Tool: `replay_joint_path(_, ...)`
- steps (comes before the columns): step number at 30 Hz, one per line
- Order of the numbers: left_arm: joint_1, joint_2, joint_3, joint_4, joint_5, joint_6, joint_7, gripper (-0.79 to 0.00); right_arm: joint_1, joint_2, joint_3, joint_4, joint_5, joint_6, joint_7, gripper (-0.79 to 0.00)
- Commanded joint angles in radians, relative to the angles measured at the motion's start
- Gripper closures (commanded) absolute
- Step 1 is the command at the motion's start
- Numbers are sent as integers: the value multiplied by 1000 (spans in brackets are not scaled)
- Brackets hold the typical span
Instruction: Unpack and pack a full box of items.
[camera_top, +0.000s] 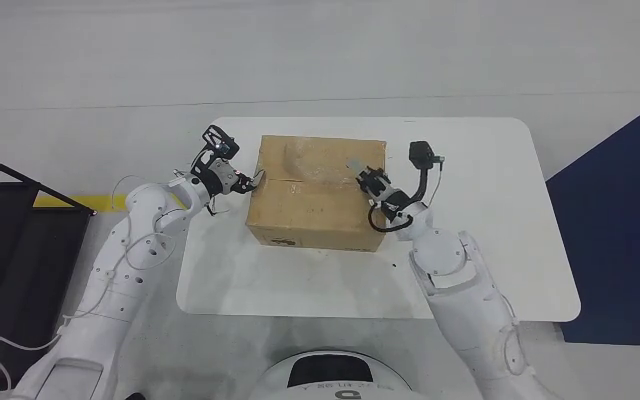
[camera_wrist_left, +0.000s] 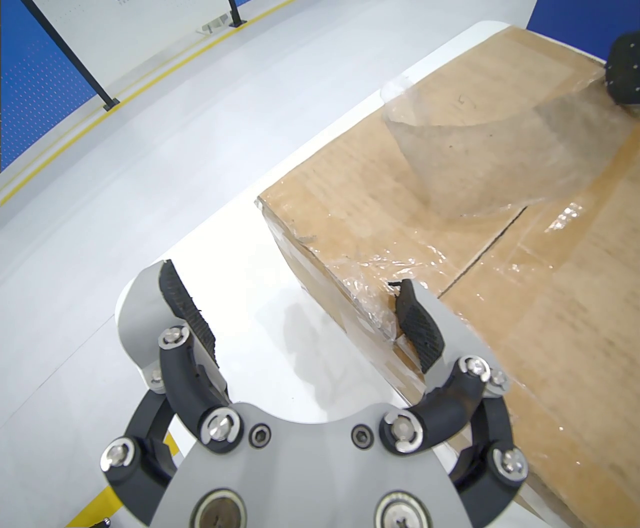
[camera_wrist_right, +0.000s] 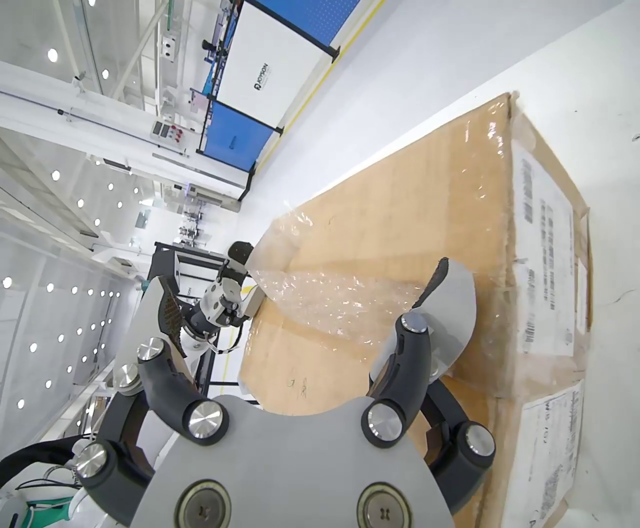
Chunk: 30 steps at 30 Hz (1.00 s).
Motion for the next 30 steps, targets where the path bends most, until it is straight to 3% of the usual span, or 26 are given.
replay_joint_path(1, 0, 0, 0, 0, 0, 0, 0, -785, 10, -1, -16, 5, -5, 3, 14, -785)
replay_joint_path(16, 0, 0, 0, 0, 0, 0, 0, -785, 64, -10, -59, 59, 108, -33, 50, -785)
replay_joint_path(30, 0, 0, 0, 0, 0, 0, 0, -785, 106, -20, -114, 76, 98, -7, 40, -785)
